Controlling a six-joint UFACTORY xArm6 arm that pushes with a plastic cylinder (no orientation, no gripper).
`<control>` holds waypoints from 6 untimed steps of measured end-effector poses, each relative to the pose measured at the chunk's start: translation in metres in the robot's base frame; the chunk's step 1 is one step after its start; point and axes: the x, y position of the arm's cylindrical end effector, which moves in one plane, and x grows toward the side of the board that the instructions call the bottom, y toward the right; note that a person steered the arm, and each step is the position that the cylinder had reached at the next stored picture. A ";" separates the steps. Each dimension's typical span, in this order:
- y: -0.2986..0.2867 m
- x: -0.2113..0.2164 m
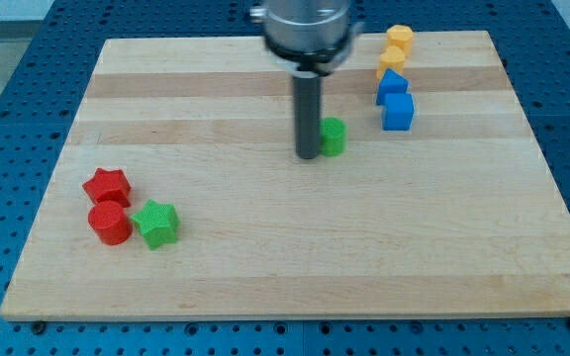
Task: Place the green circle to the bottom of the blue cube
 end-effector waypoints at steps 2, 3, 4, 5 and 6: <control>-0.011 -0.027; 0.035 -0.027; 0.049 -0.028; 0.068 -0.028; 0.066 -0.028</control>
